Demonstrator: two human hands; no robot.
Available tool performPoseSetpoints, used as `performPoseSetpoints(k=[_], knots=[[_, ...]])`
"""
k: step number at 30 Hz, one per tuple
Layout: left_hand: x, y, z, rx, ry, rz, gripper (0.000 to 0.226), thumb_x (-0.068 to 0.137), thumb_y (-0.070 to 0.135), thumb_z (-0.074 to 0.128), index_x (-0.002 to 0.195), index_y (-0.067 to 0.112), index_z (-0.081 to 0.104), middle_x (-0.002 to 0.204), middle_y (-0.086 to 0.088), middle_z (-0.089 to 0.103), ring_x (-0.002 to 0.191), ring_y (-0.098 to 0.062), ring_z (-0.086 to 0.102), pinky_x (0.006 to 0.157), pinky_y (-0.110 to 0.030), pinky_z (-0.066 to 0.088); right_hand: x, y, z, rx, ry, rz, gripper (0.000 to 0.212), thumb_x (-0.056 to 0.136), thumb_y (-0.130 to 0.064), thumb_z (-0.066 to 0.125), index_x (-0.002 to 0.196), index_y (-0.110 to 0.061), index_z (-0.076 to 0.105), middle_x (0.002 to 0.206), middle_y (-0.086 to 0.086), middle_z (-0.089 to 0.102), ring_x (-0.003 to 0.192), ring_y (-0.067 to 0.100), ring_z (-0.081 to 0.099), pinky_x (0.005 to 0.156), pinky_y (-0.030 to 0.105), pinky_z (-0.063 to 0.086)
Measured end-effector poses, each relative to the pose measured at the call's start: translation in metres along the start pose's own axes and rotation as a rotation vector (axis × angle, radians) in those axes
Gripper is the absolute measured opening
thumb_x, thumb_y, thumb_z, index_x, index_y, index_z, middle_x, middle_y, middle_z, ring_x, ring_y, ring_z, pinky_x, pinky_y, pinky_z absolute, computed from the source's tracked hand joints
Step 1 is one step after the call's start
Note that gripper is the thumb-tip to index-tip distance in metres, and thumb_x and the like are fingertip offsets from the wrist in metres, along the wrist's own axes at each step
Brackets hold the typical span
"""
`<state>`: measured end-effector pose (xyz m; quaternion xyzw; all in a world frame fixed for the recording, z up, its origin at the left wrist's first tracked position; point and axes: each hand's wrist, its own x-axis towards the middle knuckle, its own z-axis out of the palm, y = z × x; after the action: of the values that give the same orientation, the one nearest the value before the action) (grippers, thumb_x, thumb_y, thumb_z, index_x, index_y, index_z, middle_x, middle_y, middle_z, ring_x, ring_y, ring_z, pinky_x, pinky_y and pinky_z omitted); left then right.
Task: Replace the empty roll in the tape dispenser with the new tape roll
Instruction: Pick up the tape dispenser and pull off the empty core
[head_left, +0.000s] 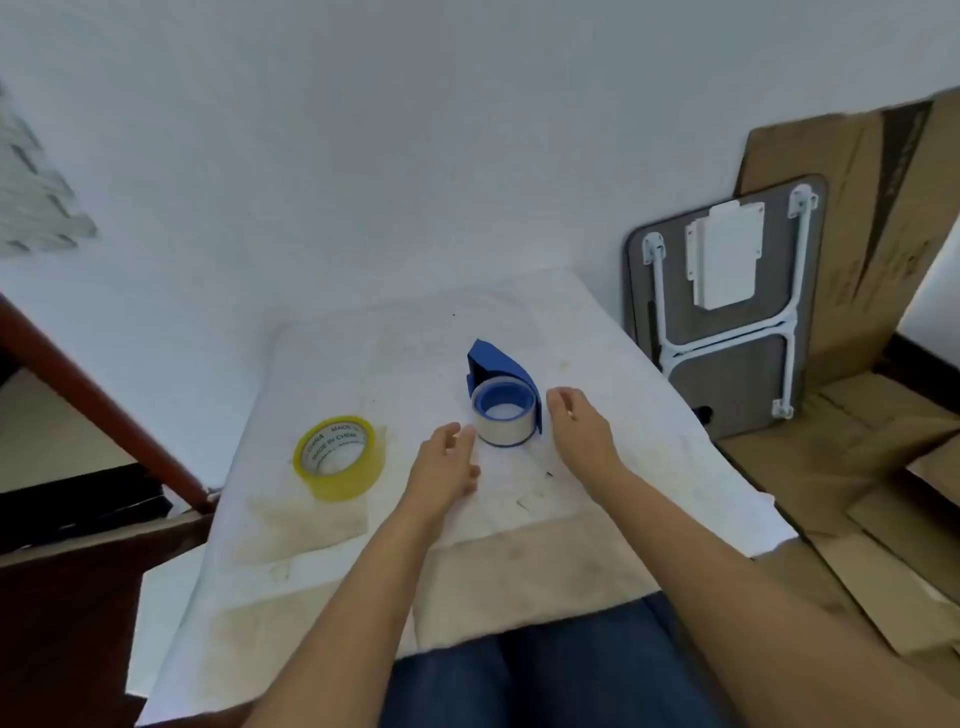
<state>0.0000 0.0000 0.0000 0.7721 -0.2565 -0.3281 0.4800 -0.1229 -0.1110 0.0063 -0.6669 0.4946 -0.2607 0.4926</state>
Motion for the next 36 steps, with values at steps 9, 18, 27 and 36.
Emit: performPoseSetpoints(k=[9, 18, 27, 36], knots=[[0.006, 0.009, 0.004, -0.166, -0.062, -0.074, 0.050, 0.099, 0.052, 0.043, 0.141, 0.024, 0.047, 0.129, 0.002, 0.054, 0.091, -0.018, 0.070, 0.074, -0.032, 0.063, 0.023, -0.008, 0.029, -0.069, -0.093, 0.012, 0.041, 0.102, -0.041, 0.037, 0.125, -0.013, 0.057, 0.118, 0.008, 0.065, 0.108, 0.027, 0.059, 0.096, 0.046, 0.048], [0.004, 0.003, -0.004, -0.073, -0.120, -0.070, 0.044, 0.093, 0.046, 0.060, 0.127, 0.020, 0.051, 0.118, 0.003, 0.063, 0.091, -0.020, 0.075, 0.082, -0.035, 0.063, 0.006, 0.001, 0.026, 0.303, -0.166, 0.155, 0.036, 0.093, -0.012, 0.056, 0.128, -0.015, 0.049, 0.126, 0.005, 0.055, 0.110, 0.020, 0.058, 0.087, 0.032, 0.051], [-0.014, -0.005, -0.022, -0.059, -0.150, 0.023, 0.039, 0.093, 0.019, 0.062, 0.128, 0.035, 0.056, 0.120, 0.006, 0.067, 0.092, -0.019, 0.075, 0.089, -0.035, 0.060, -0.007, -0.003, 0.014, 0.333, -0.283, 0.228, 0.072, 0.076, -0.072, 0.059, 0.121, -0.016, 0.055, 0.111, 0.003, 0.067, 0.098, 0.023, 0.068, 0.088, 0.038, 0.056], [-0.028, 0.001, -0.028, 0.208, -0.147, 0.203, 0.065, 0.094, 0.015, 0.058, 0.146, 0.046, 0.034, 0.130, 0.014, 0.050, 0.095, 0.005, 0.061, 0.071, -0.008, 0.046, -0.022, 0.002, 0.015, 0.527, -0.376, 0.265, 0.063, 0.079, -0.050, 0.073, 0.130, -0.018, 0.053, 0.117, 0.007, 0.071, 0.101, 0.023, 0.073, 0.090, 0.047, 0.059]])
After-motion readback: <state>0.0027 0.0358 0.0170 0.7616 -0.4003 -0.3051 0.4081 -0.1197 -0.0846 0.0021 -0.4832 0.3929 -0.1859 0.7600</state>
